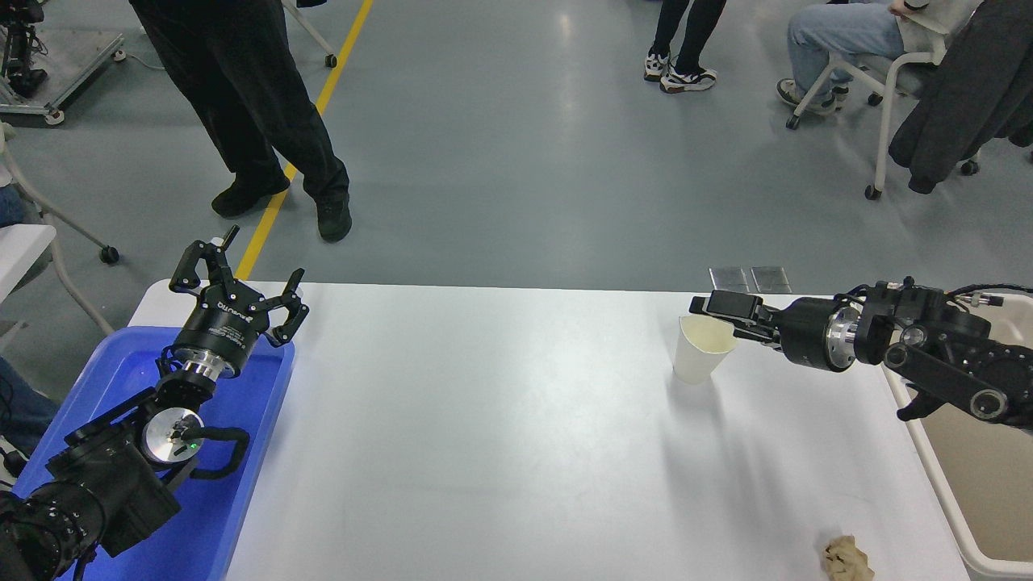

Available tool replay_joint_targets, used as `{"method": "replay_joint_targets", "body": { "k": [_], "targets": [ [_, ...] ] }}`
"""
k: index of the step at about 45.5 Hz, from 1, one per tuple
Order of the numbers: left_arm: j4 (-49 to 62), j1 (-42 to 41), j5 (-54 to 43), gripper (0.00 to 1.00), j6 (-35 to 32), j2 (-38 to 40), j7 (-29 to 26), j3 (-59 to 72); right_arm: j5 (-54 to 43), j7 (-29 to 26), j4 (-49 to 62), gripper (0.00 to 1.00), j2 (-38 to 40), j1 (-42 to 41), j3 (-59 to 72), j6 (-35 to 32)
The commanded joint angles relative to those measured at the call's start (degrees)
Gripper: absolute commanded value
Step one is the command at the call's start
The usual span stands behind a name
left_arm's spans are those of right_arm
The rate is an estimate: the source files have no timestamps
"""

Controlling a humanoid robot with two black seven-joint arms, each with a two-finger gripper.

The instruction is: Dispose of the paper cup in the dustbin

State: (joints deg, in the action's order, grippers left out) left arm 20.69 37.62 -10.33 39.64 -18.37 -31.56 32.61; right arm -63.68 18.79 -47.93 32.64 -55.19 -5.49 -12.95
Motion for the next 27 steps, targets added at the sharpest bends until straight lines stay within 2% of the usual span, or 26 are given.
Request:
{"method": "replay_joint_targets", "body": {
  "k": [1,14,27],
  "targets": [
    [0.05,0.00,-0.04,1.00,0.00,0.00,0.00,0.00,-3.91,-0.51,1.69,1.00,-1.78,-0.54,3.64,3.01],
    [-0.04,0.00,-0.04,1.00,0.00,0.00,0.00,0.00,-4.00,-3.23,9.69,1.00,-8.46,-1.94,4.88,4.86],
    [-0.04,0.00,-0.04,1.00,0.00,0.00,0.00,0.00,-4.09,-4.90,13.21,1.00,-10.49,-3.00,6.89,6.27]
  ]
}}
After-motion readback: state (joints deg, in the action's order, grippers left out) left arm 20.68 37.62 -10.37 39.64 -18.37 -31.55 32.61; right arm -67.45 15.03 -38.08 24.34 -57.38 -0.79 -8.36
